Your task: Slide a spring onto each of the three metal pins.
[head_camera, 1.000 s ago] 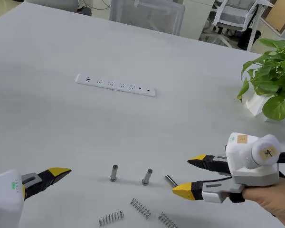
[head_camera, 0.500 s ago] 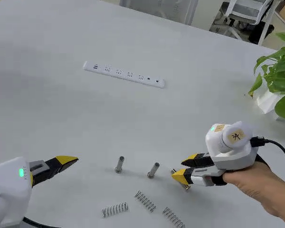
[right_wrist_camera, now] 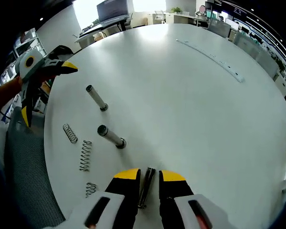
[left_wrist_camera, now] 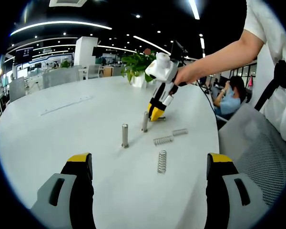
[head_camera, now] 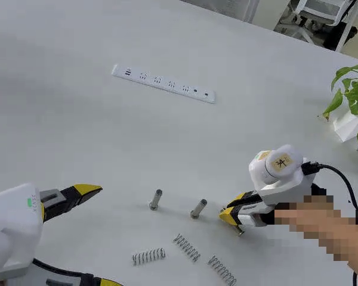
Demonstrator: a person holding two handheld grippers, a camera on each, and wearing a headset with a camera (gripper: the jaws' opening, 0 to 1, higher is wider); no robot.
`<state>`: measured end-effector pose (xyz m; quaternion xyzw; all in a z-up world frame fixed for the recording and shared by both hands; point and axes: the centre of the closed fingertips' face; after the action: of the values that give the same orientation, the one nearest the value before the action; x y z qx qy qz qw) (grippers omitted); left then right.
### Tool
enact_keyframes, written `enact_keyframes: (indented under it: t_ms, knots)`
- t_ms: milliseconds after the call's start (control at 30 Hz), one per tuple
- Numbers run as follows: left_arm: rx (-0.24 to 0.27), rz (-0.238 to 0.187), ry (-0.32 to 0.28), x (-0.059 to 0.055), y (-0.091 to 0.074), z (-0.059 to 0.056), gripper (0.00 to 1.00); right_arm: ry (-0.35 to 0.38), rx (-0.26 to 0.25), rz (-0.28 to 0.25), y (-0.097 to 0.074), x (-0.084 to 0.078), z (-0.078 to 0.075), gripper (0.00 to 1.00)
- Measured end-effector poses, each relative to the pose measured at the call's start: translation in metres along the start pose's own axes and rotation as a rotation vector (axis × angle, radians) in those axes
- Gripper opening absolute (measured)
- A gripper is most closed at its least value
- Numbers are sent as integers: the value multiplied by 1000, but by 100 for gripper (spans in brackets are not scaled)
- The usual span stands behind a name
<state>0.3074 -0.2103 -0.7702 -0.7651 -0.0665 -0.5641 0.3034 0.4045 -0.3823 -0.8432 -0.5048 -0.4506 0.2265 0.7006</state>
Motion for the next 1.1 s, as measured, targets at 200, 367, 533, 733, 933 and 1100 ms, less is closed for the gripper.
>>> enact_keyframes:
  t_ms: [200,367,533,733,933,1100]
  knots:
    - [1,-9,-4,2,2,0,99,11,8,20,2,-2,1,9]
    - [0,-10,-7,2,2,-1,99,12,12,27,4,-2,1,7]
    - [0,-8,-10,1,2,-2,99,13,10,30,4,-1,0,6]
    - [-1,-8,-11,1,2,-2,99,24,7,27,4,-1,0,5]
    - [-1,-11,-13,2,2,-1,99,14,5,34,4,-2,1,5]
    - [-3,-10,-11,2,1,-2,99,15,2,33,4,-2,1,4]
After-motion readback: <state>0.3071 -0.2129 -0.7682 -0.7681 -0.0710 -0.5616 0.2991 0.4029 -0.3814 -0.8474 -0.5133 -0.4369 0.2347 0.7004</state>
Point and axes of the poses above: the centre of the closed fingertips' face, and the gripper's own axes: y roughly forward along the fingers, z roughly to its left, x roughly out of its top, and after that the axes turned 2 degrees about -y, right-handed
